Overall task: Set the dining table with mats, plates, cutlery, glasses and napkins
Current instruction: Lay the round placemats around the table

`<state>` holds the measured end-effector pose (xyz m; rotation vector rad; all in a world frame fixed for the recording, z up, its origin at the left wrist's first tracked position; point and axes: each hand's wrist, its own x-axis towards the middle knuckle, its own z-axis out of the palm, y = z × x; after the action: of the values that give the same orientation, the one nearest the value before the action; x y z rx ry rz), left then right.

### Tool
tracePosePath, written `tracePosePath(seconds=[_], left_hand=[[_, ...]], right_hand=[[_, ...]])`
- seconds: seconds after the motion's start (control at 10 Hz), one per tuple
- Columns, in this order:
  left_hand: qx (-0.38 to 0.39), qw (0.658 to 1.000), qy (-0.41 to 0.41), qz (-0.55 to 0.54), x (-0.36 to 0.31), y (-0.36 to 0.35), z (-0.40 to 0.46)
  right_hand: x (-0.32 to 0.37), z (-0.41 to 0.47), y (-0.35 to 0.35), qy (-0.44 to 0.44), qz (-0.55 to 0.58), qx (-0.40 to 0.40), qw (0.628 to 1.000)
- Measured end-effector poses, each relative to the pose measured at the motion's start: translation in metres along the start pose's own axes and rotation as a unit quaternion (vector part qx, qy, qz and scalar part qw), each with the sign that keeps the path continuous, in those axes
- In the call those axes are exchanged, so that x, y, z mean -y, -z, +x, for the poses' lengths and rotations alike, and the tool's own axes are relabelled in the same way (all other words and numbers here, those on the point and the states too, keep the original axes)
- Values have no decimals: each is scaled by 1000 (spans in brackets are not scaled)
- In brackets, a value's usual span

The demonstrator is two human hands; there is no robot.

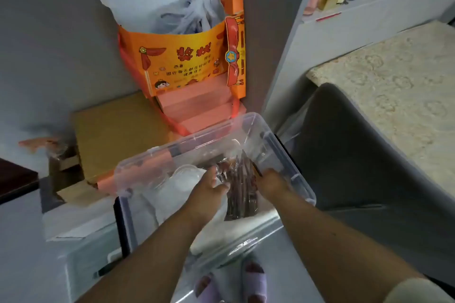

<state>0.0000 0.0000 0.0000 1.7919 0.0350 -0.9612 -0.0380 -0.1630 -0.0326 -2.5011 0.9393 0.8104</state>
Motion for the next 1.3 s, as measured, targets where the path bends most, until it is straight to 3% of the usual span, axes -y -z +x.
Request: tracePosePath(seconds=[0.1, 0.3, 0.6, 1.0, 1.1, 1.3], left_hand=[[28, 999, -33, -25, -4, -5, 14], [21, 997, 20, -67, 4, -13, 45], [7, 995, 24, -100, 20, -32, 83], [3, 982, 73, -173, 16, -39, 100], [-19, 985, 83, -152, 12, -39, 102], [-22, 998, 37, 38, 10, -43, 112]], right_hand=[[-3, 23, -13, -38, 109, 0, 993], [6, 60, -28, -62, 129, 22, 989], [17, 89, -47, -83, 17, 11, 996], [19, 94, -26, -4, -65, 7, 998], [22, 90, -25, 15, -94, 1, 995], [13, 70, -12, 41, -136, -47, 989]])
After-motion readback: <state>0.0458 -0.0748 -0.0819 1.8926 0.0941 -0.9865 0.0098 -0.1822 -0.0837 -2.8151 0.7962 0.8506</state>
